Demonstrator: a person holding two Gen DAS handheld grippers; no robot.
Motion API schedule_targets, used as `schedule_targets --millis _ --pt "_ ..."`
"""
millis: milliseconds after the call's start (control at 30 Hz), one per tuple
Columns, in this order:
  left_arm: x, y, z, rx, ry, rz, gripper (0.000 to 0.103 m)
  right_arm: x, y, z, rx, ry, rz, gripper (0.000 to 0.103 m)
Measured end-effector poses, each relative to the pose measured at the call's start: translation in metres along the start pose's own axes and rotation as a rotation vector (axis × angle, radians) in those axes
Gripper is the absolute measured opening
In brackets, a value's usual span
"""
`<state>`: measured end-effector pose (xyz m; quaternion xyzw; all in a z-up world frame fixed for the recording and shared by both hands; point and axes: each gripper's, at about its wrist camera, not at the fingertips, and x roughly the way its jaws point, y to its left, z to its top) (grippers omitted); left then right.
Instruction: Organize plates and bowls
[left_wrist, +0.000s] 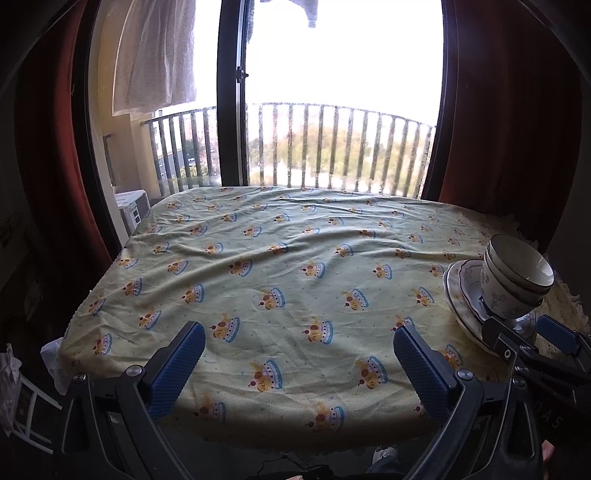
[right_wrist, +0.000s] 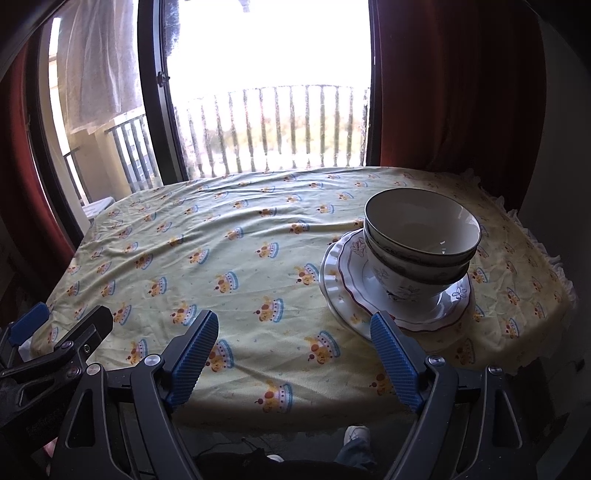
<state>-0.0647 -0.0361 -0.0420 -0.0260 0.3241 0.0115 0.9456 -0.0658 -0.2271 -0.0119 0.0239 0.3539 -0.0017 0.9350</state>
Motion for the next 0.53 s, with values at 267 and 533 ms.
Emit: schedule_targets --millis 267,533 --pt "-0.0004 0.0001 0.0002 0.000 -0.001 -0.002 0.103 0.0012 -0.0014 0.0008 0.002 0.003 0.000 0.087" --pt "0.0047 -0.0016 -0.0009 0.004 0.012 0.000 0.103 0.0061 -0.0030 -0.0003 0.001 0.017 -0.006 0.087"
